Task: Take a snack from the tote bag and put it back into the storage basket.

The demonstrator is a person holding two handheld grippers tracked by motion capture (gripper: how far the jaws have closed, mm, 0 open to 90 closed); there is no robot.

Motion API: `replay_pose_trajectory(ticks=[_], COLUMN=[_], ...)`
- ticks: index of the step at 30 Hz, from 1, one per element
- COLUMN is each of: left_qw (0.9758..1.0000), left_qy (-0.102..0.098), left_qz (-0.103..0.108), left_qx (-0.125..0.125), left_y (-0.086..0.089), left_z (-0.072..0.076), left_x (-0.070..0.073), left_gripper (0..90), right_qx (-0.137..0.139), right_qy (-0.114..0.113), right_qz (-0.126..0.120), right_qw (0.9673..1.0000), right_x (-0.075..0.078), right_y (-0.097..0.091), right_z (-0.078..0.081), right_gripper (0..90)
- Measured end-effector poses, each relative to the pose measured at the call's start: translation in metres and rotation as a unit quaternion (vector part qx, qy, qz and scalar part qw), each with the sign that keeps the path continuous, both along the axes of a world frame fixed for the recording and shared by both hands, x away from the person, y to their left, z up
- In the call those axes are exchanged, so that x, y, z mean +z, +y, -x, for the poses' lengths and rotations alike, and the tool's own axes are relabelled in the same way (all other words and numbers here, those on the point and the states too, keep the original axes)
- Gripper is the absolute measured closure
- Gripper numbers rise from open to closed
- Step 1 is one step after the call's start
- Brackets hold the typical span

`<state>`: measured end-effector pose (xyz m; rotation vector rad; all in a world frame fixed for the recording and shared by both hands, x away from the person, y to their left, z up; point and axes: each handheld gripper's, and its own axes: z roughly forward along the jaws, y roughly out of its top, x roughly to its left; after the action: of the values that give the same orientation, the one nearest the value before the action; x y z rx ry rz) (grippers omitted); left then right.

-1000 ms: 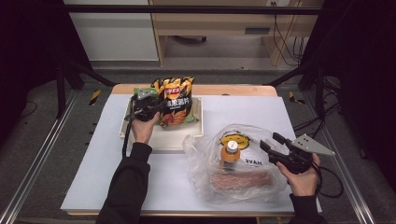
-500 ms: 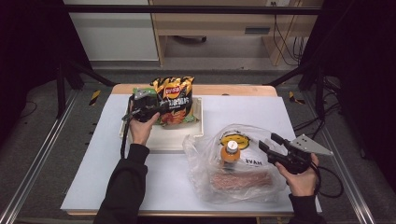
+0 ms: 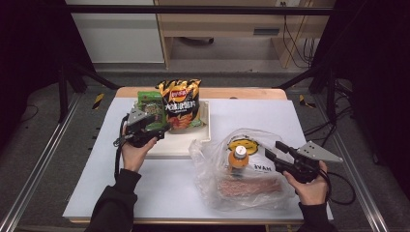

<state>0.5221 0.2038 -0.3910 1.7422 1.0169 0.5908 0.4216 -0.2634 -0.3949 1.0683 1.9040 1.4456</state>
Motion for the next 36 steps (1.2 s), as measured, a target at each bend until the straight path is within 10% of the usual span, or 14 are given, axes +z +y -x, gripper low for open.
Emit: replay_pose_trajectory(ticks=[27,36], left_qw=[0.9974,0.9950], left_qy=[-0.005,-0.002], left_qz=[-0.019,-0.034], left_qx=[-0.069,-0.094], left_y=[-0.050,-0.076], left_z=[0.069,0.082], left_x=[-0.011,-0.015], left_gripper=[30.5,37.6], right_qx=[0.059,0.073], right_qy=[0.049,0.062], right_qz=[0.011,-0.005], right_qw=[0.9970,0.9954], right_x=[-0.023,-0.025], right_y=[0.019,0.028], right_z=[0.022,0.024], right_gripper=[67.0,58.6])
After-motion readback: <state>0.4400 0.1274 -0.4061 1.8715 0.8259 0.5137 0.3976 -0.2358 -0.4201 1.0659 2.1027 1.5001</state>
